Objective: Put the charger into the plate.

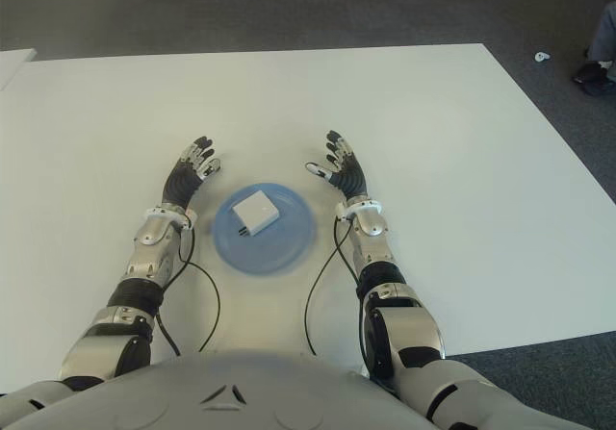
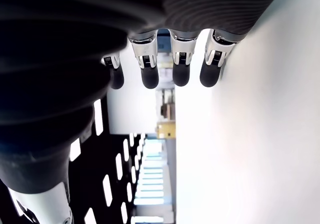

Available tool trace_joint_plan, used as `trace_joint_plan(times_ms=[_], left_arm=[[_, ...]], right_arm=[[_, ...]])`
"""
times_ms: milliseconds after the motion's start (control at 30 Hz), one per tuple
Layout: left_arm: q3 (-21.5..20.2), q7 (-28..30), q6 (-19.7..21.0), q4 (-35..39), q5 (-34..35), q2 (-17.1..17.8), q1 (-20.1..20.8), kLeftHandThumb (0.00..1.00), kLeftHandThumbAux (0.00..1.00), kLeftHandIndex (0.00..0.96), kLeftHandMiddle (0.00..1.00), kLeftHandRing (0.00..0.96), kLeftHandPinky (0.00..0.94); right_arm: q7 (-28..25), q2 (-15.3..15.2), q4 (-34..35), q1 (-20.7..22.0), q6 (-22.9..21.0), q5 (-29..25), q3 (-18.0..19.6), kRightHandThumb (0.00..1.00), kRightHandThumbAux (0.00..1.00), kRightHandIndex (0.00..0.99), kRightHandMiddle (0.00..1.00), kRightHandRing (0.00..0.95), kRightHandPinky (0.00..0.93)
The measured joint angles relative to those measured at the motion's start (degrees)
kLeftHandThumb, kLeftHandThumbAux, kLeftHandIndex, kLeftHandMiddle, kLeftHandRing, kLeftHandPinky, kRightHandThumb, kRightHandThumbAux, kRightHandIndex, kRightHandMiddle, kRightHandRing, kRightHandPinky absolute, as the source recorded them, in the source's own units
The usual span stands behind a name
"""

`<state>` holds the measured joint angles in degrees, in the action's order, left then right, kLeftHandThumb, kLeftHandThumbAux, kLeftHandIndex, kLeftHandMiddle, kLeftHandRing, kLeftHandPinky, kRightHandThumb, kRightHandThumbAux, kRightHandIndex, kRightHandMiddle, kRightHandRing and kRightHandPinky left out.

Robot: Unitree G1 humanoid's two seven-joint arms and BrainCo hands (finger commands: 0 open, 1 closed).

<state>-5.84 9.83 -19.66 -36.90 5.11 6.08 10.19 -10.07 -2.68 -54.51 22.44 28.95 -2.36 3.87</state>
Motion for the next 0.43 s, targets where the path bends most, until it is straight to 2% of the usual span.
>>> trace_joint_plan(times_ms=[433], left_arm=[[-0.1, -1.5, -1.2, 2.1, -1.0, 1.0, -2.6, 0.110, 0.683, 0.023, 0.078, 0.079, 0.110]], right_arm=[[0.2, 0.3, -1.0, 0.9, -0.3, 0.0, 0.0, 0.046, 0.720, 0.000, 0.003, 0.000, 0.006]])
